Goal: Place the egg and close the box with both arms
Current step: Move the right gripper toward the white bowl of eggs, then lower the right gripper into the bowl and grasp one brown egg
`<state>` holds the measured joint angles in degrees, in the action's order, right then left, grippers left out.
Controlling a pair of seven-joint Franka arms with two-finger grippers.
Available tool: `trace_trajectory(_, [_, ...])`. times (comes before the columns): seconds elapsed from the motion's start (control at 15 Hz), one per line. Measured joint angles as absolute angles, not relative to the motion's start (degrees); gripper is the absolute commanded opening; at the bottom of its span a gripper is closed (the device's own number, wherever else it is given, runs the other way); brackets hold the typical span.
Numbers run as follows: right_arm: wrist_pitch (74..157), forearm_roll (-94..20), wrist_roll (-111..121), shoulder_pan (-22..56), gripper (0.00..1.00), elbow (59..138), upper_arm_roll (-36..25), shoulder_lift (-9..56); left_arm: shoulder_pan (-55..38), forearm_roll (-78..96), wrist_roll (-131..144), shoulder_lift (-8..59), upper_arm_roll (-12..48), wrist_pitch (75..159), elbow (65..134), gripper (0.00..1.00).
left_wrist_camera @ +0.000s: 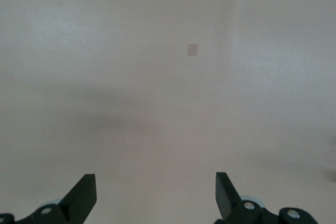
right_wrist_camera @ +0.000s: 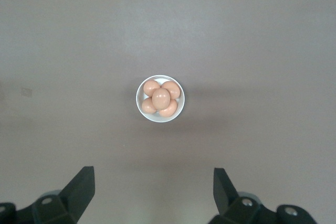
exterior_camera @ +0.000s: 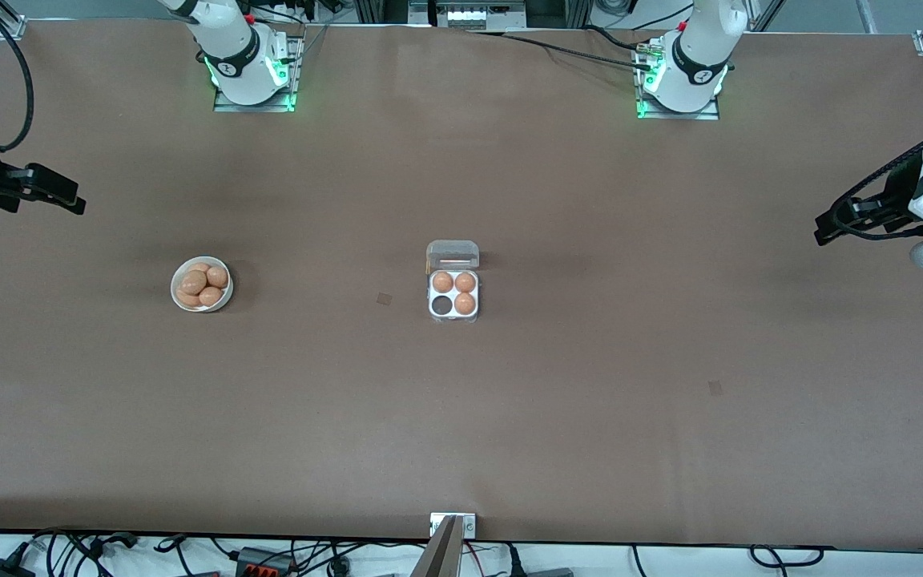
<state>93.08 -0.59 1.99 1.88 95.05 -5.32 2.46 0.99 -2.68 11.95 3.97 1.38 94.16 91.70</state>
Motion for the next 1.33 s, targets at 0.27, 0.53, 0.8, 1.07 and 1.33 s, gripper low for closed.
trace_trajectory(0.27, [96.09, 0.2, 1.98, 2.82, 1.0, 96.51, -4.88, 8.68, 0.99, -2.68, 11.95, 3.97, 1.38, 94.16, 91.7, 1.0])
trace_trajectory(0.53, [97.1, 0.32, 1.98, 4.37, 1.0, 96.7, -4.77, 15.64, 0.99, -2.68, 11.95, 3.97, 1.38, 94.16, 91.7, 1.0])
trace_trajectory(0.8, [97.34, 0.35, 1.87, 5.83, 1.0, 96.77, -4.73, 20.93, 0.99, -2.68, 11.95, 3.97, 1.38, 94.16, 91.7, 1.0])
trace_trajectory(1.07, [100.29, 0.35, 1.77, 5.42, 1.0, 96.76, -4.83, 25.99, 0.99, -2.68, 11.95, 3.97, 1.38, 94.16, 91.7, 1.0])
trace_trajectory(1.33, [100.75, 0.34, 2.97, 5.38, 1.0, 96.73, -4.9, 27.95, 1.0, -2.68, 11.95, 3.97, 1.38, 94.16, 91.7, 1.0])
